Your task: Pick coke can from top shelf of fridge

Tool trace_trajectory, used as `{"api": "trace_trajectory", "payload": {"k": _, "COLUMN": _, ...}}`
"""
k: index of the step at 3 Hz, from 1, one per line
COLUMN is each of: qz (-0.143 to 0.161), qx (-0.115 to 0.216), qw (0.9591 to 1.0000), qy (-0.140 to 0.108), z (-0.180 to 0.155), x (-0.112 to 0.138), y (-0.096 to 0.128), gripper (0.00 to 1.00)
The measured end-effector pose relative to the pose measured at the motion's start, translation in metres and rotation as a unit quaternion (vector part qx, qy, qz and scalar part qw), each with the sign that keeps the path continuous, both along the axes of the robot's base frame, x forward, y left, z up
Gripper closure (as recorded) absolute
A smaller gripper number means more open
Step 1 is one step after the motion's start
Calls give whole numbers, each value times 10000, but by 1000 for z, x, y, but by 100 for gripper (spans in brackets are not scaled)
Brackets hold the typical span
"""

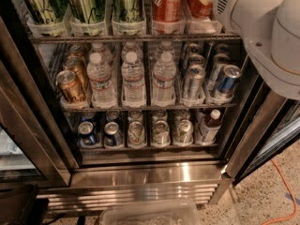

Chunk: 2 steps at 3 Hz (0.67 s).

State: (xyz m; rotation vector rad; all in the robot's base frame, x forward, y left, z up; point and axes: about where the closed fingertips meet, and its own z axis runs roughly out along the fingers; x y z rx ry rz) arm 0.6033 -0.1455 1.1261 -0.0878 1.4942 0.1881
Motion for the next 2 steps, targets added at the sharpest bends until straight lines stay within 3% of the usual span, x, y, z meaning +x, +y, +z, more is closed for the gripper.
{"api": "trace_trajectory", "payload": {"k": 2, "qz": 93, "qx": -63, "qw": 9999, "qy": 96, "z": -7, "x": -4, "y": 2, "gripper": 100}}
